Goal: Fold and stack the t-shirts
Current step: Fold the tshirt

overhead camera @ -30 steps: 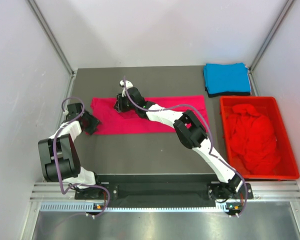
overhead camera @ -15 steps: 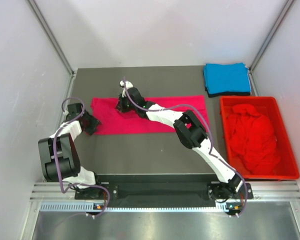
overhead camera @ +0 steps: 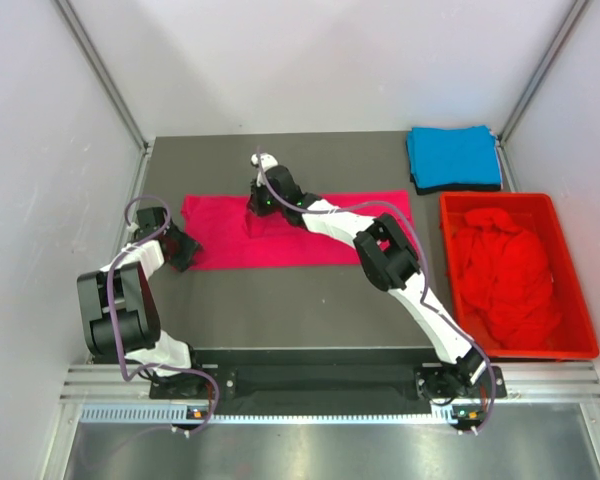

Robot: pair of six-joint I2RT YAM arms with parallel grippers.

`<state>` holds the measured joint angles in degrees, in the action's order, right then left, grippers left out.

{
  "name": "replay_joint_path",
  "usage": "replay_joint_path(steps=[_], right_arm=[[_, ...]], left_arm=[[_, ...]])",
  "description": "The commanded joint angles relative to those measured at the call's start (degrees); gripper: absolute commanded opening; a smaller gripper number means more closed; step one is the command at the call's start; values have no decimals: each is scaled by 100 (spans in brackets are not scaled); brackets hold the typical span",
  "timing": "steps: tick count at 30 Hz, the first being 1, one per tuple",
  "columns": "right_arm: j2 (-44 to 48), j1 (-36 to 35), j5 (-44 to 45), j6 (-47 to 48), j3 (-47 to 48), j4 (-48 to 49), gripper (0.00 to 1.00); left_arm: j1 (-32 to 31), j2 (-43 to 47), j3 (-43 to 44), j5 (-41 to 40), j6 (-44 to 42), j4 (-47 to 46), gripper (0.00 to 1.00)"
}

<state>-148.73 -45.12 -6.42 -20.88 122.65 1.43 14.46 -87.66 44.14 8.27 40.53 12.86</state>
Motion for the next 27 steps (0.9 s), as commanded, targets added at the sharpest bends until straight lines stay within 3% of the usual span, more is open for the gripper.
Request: replay_joint_path(steps=[1, 19, 22, 24, 27], right_arm=[[441, 91, -123, 321, 57, 173, 0], [335, 293, -246, 893, 444, 252, 0], [440, 337, -185, 902, 409, 139, 9], [546, 329, -150, 858, 321, 86, 26], [888, 338, -132, 709, -73, 164, 31]], left_arm=[[4, -59, 16, -256, -142, 41, 49], [4, -146, 33, -493, -213, 181, 49], [-4, -111, 77, -485, -213, 216, 49], [4, -7, 112, -450, -213, 252, 49], [-4, 125, 279, -335, -204, 365, 50]])
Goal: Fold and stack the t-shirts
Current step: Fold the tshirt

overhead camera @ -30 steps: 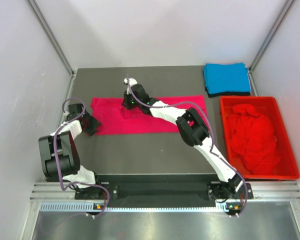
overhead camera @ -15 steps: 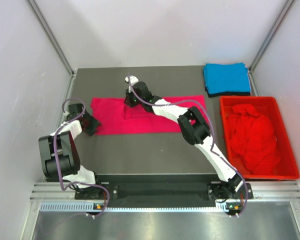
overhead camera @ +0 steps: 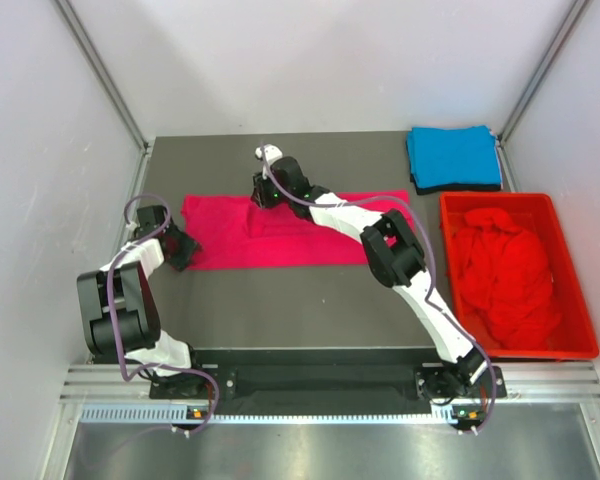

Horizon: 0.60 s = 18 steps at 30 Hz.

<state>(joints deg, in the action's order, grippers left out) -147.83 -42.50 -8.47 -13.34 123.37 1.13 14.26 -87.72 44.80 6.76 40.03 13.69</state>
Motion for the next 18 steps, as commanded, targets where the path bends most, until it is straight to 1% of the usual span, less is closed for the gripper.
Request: replay_joint_path(steps=[1, 4, 5, 7, 8, 11, 13, 15, 18], right_arm=[[965, 84, 74, -98, -251, 204, 32], [1238, 67, -66, -431, -672, 283, 29], [1300, 32, -154, -624, -752, 405, 25], [1432, -21, -391, -836, -997, 546, 21], [1467, -100, -488, -1054, -1078, 747, 17], [1459, -197, -901, -1486, -1280, 1038, 12], [1310, -223, -1304, -1705, -1289, 1302, 11], [1187, -241, -1481, -2013, -1289, 1425, 11], [844, -232, -1912, -2374, -1246, 1733, 13]], left_arm=[[24, 159, 283, -132, -153, 318, 50], [15, 326, 512, -17, -110, 432, 50], [7, 413, 565, -17, -101, 441, 50], [6, 449, 600, -61, -118, 450, 50], [6, 414, 618, -61, -136, 459, 50], [15, 318, 601, -70, -189, 468, 51], [15, 282, 539, -96, -215, 433, 50], [24, 247, 513, -131, -224, 397, 51], [24, 116, 495, -246, -259, 380, 51]])
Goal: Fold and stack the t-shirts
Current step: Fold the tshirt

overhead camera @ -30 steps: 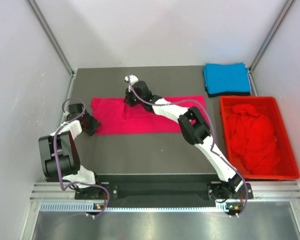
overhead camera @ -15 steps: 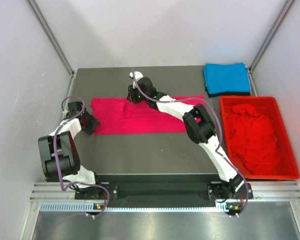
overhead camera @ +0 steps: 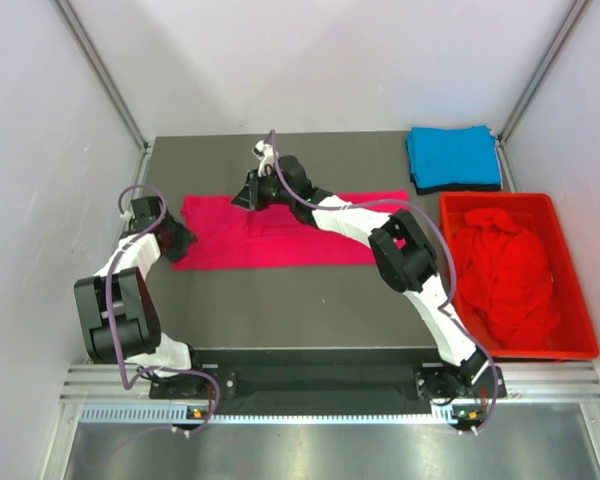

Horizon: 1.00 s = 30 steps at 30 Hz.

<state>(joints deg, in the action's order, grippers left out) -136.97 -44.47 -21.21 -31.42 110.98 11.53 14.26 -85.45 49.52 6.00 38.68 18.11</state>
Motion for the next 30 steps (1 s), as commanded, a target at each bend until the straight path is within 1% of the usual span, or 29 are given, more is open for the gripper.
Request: replay_joint_path(steps=[1, 4, 8, 9, 11, 12, 16, 20, 23, 28, 30], right_arm=[[-469, -27, -760, -619, 107, 693, 13], [-830, 61, -832, -778, 196, 763, 12], [-1104, 368, -525, -892, 205, 536, 9], [-1139, 430, -481, -910, 196, 535, 9], [-1236, 570, -367, -945, 187, 491, 8], [-1219, 597, -296, -928, 187, 325, 8], [-930, 650, 125, -708, -6, 192, 8], [-762, 659, 205, -602, 90, 51, 14], [-683, 650, 205, -602, 214, -107, 16], [-191, 597, 301, -585, -102, -10, 18], [-164, 527, 311, -541, -33, -159, 18]], left_arm=[[24, -156, 14, -187, -123, -53, 51], [59, -358, -3, -266, -158, 52, 50], [85, -472, -74, -538, -203, 105, 51], [94, -481, -82, -739, -229, 105, 51], [103, -525, -74, -793, -211, 123, 51], [103, -543, -65, -828, -203, 149, 51], [103, -560, -12, -916, -229, 167, 51], [112, -482, 102, -943, -273, 272, 51], [103, -359, 242, -785, -317, 316, 51], [103, -43, 514, -626, -615, 465, 52], [103, 151, 524, -626, -642, 492, 52]])
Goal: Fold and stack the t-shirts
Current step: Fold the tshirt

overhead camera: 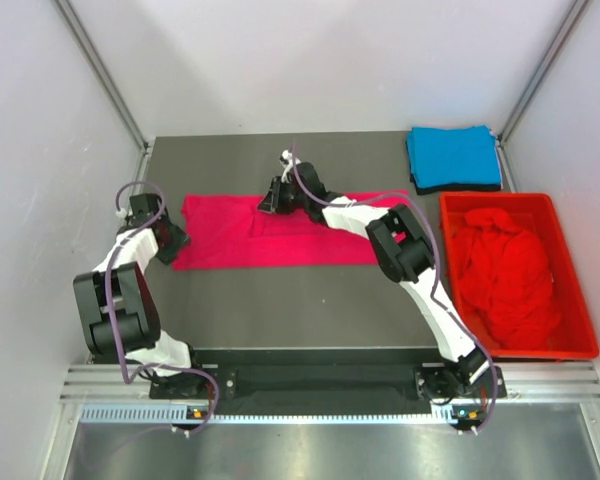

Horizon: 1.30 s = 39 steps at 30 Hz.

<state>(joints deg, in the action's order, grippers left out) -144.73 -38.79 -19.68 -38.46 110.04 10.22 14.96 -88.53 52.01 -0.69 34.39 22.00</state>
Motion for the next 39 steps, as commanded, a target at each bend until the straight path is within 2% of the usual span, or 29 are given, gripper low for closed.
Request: replay_joint_path(steps=[1, 6, 16, 20, 23, 27, 31, 37, 38, 39], right_arm=[[586, -50, 79, 128, 149, -55, 18], [314, -156, -194, -83, 360, 76, 19], [-451, -182, -1063, -1005, 641, 1455, 18], [-671, -173, -837, -971, 914, 1055, 18], [-689, -112, -204, -769, 914, 483, 16], [-557, 37, 393, -882, 511, 393, 15], [-416, 143, 299, -953, 405, 472, 15], [426, 161, 166, -787, -95, 586, 26], [576, 152, 184, -717, -201, 569, 27], [873, 161, 201, -603, -376, 526, 29]], left_arm=[[42, 512, 240, 42, -214, 103, 52], [24, 583, 29, 692, -126, -99, 52], [33, 319, -191, 412, -47, -161, 52], [33, 266, -314, 175, 6, -231, 52], [42, 258, -323, -87, -11, -214, 52], [42, 170, -288, -414, -143, -117, 52], [51, 143, -218, -476, -117, -38, 53], [51, 336, 318, -800, -275, 278, 55], [51, 380, 327, -897, -310, 392, 60], [77, 468, 293, -976, -310, 428, 62]])
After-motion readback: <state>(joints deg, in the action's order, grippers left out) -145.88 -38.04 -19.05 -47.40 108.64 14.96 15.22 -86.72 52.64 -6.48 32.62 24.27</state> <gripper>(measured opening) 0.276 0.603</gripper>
